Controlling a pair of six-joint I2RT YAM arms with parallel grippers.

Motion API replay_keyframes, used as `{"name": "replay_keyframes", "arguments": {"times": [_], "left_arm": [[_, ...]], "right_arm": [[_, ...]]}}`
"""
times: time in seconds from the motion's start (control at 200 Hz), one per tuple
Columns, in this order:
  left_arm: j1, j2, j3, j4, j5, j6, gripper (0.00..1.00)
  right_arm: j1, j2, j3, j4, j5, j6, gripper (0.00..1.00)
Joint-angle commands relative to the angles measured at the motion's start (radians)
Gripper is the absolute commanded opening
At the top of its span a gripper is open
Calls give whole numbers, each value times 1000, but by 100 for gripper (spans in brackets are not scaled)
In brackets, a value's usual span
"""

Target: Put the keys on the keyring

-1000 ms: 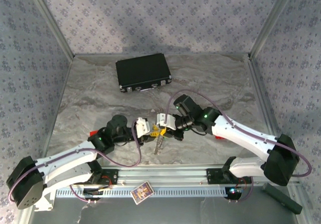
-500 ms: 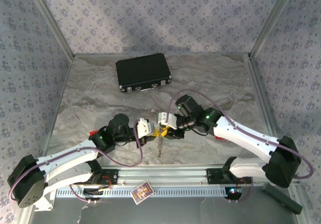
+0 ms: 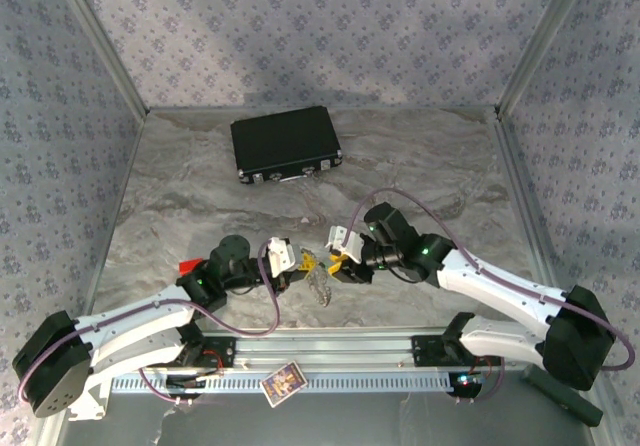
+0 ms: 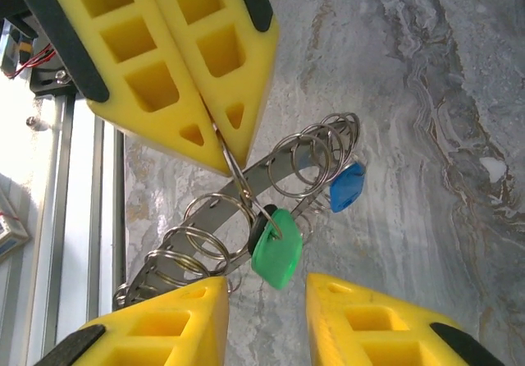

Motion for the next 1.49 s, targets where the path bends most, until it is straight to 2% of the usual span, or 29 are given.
{"name": "replay_keyframes", "arguments": {"times": [0.0,0.7,0.889,1.074,1.284,1.489], "left_arm": [[-1,-16,-4,78,9,-19,0],[-1,-3,-4,110,16,-19,0],[-1,0,-4,112,18,-19,0],[-1,17,-2,130,20,-22,0],[-2,18,1,132,18,-18,0],[-2,17,4,123,18,-4,0]], "right_arm": [[4,-6,-10,61,22,26,31],[18,36,-7,75,-5,18,34],[18,48,-7,101,30,19,29],[22,66,-12,135,2,31,30],[21,63,6,78,25,2,13],[19,62,55,-40,62,-56,7]]}}
